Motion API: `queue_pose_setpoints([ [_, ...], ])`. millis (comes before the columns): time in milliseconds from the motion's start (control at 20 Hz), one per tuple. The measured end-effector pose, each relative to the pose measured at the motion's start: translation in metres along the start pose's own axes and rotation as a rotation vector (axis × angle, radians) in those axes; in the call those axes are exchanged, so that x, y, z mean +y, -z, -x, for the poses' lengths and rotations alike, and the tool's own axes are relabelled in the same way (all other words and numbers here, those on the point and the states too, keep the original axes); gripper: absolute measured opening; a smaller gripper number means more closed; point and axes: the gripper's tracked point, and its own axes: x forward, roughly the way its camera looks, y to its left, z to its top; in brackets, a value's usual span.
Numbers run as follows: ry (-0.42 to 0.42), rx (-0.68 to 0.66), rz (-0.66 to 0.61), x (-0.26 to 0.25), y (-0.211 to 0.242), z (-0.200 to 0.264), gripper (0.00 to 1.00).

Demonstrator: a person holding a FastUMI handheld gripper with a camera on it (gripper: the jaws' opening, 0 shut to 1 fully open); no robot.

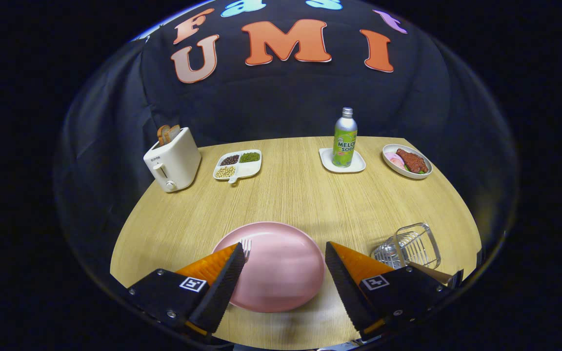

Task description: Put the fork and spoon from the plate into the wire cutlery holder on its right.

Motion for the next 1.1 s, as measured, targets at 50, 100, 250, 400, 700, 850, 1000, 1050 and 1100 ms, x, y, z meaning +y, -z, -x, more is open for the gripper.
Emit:
queue_pose_setpoints([
  [50, 0.000, 0.003, 0.010, 0.004, 0.004, -0.003, 0.99],
  [100, 0.001, 0.005, 0.021, 0.008, 0.007, -0.006, 1.00],
  [250, 0.001, 0.021, 0.052, 0.022, 0.020, -0.017, 0.99],
  [400, -0.012, 0.049, 0.076, 0.040, 0.036, -0.029, 1.00],
  [700, -0.015, 0.110, 0.118, 0.058, 0.062, -0.053, 1.00],
  [850, -0.015, 0.143, 0.127, 0.064, 0.075, -0.061, 0.93],
  [1000, -0.013, 0.168, 0.141, 0.068, 0.086, -0.064, 0.74],
  [1050, -0.008, 0.175, 0.145, 0.069, 0.089, -0.065, 0.70],
  [1100, -0.001, 0.181, 0.144, 0.067, 0.092, -0.065, 0.60],
])
